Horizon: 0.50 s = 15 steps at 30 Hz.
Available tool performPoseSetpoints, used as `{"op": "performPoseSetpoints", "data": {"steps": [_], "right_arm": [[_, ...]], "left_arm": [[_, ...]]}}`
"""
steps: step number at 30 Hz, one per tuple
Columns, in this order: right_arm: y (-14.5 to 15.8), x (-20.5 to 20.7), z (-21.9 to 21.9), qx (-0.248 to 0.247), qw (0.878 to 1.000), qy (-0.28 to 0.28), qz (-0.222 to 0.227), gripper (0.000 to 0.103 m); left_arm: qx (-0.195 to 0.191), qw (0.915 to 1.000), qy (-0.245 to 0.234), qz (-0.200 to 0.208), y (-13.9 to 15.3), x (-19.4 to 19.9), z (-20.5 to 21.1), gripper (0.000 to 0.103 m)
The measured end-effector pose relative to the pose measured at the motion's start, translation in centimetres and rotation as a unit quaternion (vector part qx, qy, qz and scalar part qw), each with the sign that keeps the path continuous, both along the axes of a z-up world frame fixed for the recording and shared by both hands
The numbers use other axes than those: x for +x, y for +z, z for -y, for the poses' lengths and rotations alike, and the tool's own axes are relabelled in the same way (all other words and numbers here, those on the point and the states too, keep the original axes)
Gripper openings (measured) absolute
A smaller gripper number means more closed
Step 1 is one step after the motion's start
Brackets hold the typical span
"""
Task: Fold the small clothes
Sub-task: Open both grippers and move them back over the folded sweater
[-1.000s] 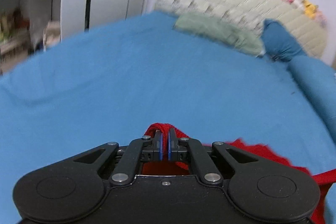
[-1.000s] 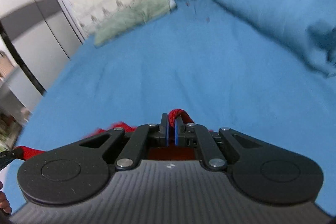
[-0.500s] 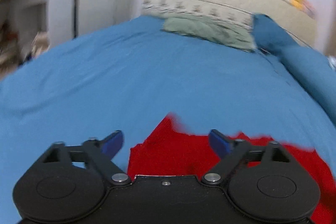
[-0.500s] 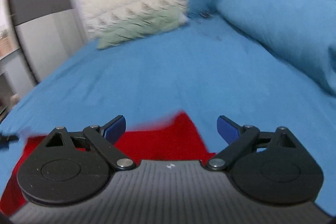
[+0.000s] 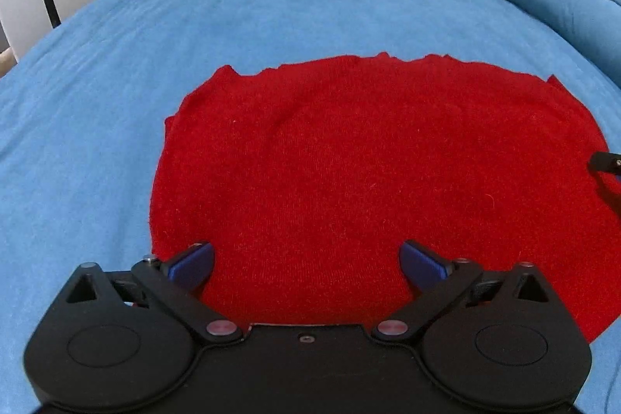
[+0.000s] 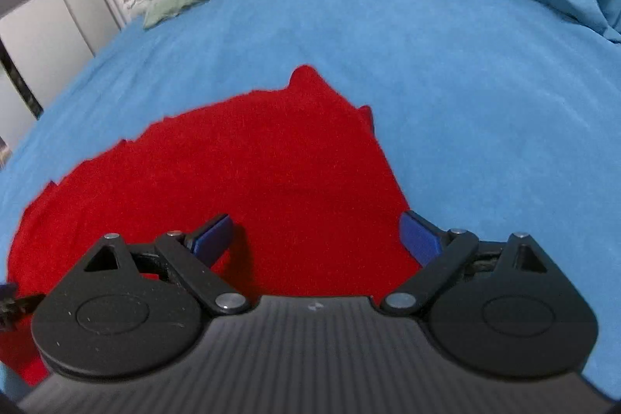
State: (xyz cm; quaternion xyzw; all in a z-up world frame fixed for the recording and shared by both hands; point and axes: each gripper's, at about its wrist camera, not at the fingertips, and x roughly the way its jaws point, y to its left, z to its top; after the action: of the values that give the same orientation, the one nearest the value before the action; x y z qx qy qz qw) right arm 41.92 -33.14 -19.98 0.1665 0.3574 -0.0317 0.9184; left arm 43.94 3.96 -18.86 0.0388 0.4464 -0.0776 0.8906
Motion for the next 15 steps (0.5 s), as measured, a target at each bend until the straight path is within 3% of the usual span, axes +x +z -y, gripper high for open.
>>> {"op": "performPoseSetpoints", "data": {"steps": [3, 7, 11, 15], "right_arm": [[1.4, -0.3, -0.5, -0.025, 1.0, 0.01, 0.005, 0.103], [4.5, -1.2, 1.3, 0.006, 0.999, 0.012, 0.033, 0.103], [7.8, -4.7, 3.0, -0.017, 0.999, 0.035, 0.038, 0.103], [8.7, -6.8, 4.1, -0.045, 0.998, 0.029, 0.023, 0.103]], "left_arm": [[0.001, 0.9999, -0.012, 0.001, 0.0, 0.0, -0.1, 0.103], [0.019, 0.9996, -0.005, -0.022, 1.3, -0.4, 0.3, 0.103], [0.03, 0.9965, -0.023, 0.074, 5.1, -3.9, 2.3, 0.103], [0.007, 0.9951, -0.065, 0.074, 7.3, -4.9, 6.8, 0.103]]}}
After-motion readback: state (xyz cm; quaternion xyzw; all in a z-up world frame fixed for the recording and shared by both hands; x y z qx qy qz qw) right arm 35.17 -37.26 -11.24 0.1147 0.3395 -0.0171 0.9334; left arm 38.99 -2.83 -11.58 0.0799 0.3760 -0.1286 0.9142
